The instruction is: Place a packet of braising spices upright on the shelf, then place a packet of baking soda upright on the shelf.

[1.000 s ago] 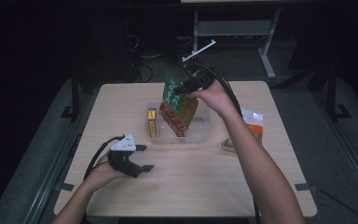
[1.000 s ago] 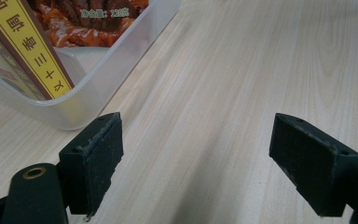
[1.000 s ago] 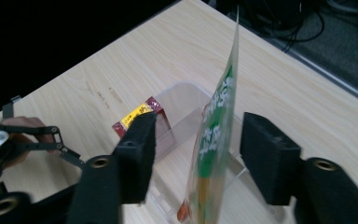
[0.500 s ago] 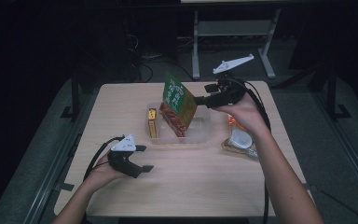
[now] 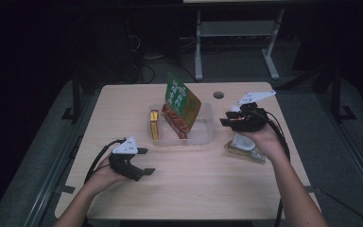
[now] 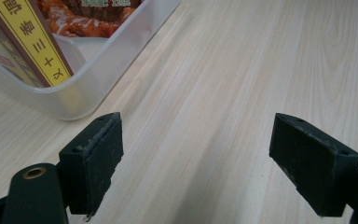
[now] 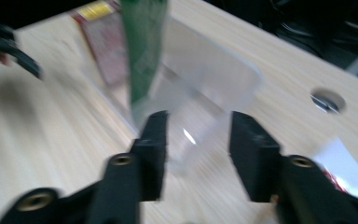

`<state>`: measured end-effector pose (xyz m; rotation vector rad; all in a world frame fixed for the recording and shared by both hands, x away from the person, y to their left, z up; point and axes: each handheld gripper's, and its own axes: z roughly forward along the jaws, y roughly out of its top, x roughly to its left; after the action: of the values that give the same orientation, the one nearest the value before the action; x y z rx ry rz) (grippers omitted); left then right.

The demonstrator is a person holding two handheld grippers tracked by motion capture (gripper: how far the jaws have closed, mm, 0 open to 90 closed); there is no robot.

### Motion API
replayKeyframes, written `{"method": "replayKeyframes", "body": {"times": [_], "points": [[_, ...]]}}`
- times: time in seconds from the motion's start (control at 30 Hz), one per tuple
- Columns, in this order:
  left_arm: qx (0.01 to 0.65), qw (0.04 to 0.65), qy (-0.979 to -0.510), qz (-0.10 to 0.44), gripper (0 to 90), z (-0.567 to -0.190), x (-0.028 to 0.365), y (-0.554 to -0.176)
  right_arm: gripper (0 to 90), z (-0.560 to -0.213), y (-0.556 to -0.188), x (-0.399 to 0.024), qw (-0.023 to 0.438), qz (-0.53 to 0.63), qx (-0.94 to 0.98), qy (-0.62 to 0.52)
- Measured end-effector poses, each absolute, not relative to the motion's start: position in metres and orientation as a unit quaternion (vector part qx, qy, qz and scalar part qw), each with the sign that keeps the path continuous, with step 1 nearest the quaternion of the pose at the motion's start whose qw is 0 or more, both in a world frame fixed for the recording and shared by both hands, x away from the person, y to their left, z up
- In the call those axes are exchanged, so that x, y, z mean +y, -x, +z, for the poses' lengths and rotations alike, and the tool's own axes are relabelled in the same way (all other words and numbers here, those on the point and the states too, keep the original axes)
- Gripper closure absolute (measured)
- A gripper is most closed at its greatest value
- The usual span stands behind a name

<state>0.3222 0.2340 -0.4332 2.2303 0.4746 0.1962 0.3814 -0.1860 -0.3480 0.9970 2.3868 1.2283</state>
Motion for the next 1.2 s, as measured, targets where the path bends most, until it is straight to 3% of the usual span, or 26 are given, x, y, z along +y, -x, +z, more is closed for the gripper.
{"method": "replayKeyframes", "body": {"times": [0.2, 0.23, 0.63, 1.0, 1.2], "points": [[0.193, 0.411, -0.888, 0.072, 16.9, -0.435, 0.232, -0.321, 89.3, -0.377, -0.386, -0.214, 0.143, 0.402, 0.824, -0.373], [0.194, 0.410, -0.889, 0.070, 16.9, -0.436, 0.231, -0.321, 90.0, -0.381, -0.387, -0.218, 0.143, 0.401, 0.823, -0.376], [0.189, 0.406, -0.892, 0.068, 16.9, -0.437, 0.229, -0.318, 90.0, -0.432, -0.398, -0.244, 0.132, 0.299, 0.862, -0.388], [0.187, 0.405, -0.893, 0.064, 16.9, -0.438, 0.228, -0.319, 90.0, -0.443, -0.390, -0.251, 0.136, 0.291, 0.875, -0.362], [0.188, 0.406, -0.892, 0.063, 17.0, -0.438, 0.229, -0.320, 90.0, -0.442, -0.385, -0.244, 0.105, 0.292, 0.881, -0.358]]}}
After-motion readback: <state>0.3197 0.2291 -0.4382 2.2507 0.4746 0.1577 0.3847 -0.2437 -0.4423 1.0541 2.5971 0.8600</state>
